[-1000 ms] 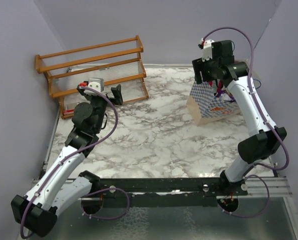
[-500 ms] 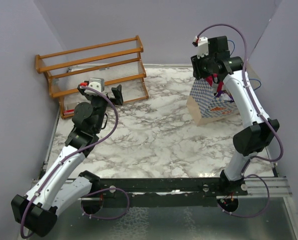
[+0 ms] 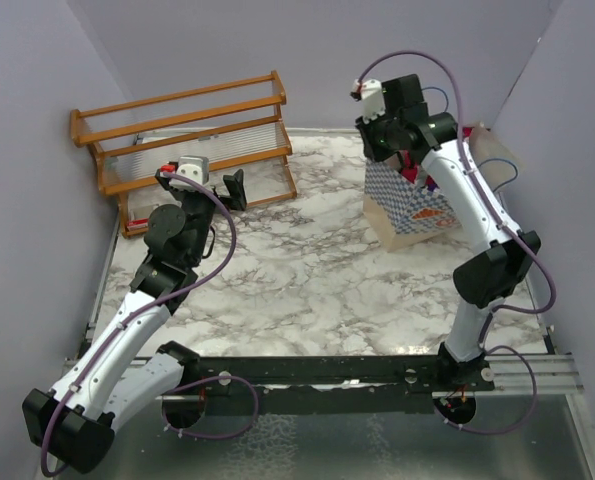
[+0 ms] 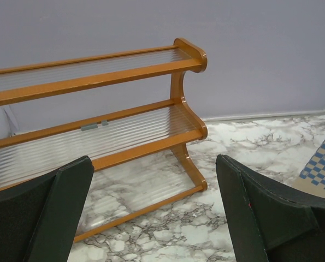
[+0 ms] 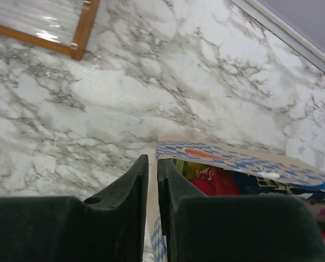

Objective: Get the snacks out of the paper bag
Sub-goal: Move the paper bag to the center of the board.

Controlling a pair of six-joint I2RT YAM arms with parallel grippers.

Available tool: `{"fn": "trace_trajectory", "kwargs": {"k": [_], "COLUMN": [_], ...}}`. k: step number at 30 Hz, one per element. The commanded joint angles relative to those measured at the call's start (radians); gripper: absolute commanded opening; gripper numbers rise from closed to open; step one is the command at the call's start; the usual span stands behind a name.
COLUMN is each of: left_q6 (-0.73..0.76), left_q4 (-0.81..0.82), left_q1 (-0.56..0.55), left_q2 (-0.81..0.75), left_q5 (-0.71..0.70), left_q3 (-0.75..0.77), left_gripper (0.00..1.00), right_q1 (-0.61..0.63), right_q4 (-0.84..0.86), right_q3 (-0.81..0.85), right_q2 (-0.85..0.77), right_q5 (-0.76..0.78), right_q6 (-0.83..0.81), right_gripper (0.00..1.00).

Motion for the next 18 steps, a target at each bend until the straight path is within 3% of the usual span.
{"fn": "trace_trajectory", "kwargs": {"k": [1, 10, 18], "left_q6": [-0.005, -0.011, -0.319], "left_q4": [0.025, -0.029, -0.390], "left_q1": [-0.003, -0.003, -0.003], "left_q2": [-0.001, -0.054, -0.096], "left_q5": [0.019, -0.034, -0.193], "left_q3": [0.002, 0.035, 0.226], "left_gripper": [0.99, 0.98, 0.98], "right_q1": [0.186, 0.472, 0.628], "right_q4": [0.004, 0.029, 0.084], "right_q3": [0.025, -0.157, -0.326], "right_q2": [0.020, -0.081, -0.206], "right_q5": [-0.006, -0.110, -0.236], "right_q6": [-0.021, 0.005, 0.035], "right_gripper": [0.13, 0.14, 0.18]}}
